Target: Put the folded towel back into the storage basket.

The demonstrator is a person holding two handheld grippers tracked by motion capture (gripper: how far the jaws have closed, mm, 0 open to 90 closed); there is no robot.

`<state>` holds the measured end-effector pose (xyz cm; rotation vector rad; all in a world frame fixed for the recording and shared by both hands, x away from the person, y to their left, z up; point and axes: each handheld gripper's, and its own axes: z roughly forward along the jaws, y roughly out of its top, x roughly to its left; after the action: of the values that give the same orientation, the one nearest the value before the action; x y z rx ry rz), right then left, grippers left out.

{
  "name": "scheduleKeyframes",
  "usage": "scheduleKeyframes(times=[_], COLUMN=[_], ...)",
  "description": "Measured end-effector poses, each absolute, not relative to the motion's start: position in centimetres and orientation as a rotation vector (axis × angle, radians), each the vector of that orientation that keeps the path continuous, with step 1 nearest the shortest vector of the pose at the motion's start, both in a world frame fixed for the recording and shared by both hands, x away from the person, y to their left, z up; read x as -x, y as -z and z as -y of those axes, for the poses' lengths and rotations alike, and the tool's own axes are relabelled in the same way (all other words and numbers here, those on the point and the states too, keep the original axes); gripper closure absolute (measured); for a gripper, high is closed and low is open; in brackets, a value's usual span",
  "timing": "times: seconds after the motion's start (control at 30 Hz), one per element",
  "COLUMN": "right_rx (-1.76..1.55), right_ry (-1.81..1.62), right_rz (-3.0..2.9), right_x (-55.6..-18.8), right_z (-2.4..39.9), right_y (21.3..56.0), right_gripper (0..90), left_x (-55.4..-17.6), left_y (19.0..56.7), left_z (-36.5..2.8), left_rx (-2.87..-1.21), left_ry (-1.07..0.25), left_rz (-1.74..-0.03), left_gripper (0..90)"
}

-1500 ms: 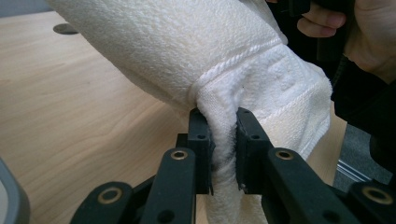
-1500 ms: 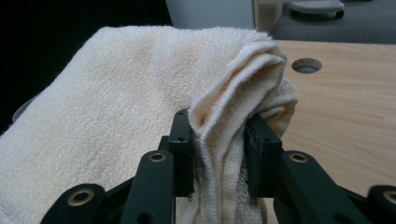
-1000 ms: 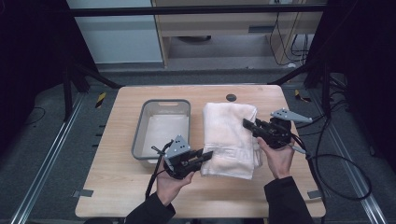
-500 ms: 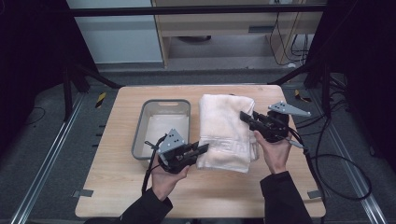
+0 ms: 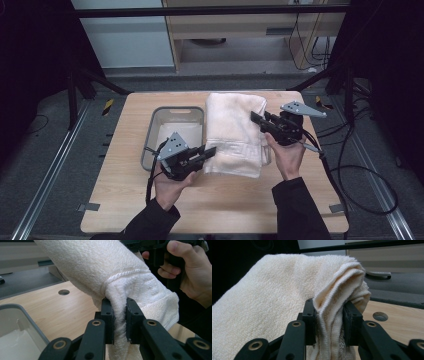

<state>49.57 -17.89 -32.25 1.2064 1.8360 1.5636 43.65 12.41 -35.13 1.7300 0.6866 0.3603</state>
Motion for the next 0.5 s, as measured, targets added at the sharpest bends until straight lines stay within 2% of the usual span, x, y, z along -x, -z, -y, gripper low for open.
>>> scheduleKeyframes(times=[0.5], right_rx=[-1.171], right_ry=[-1.569], right_rz=[-1.828], right_x=[-50.2], right_z=[16.0], right_y=[30.8], right_gripper=[68.4], left_x=[-43.8], left_y=[34.1], left_z=[-13.9], left_rx=[-1.696], left_ry=[-0.388], left_rz=[-0.688], left_gripper=[78.6])
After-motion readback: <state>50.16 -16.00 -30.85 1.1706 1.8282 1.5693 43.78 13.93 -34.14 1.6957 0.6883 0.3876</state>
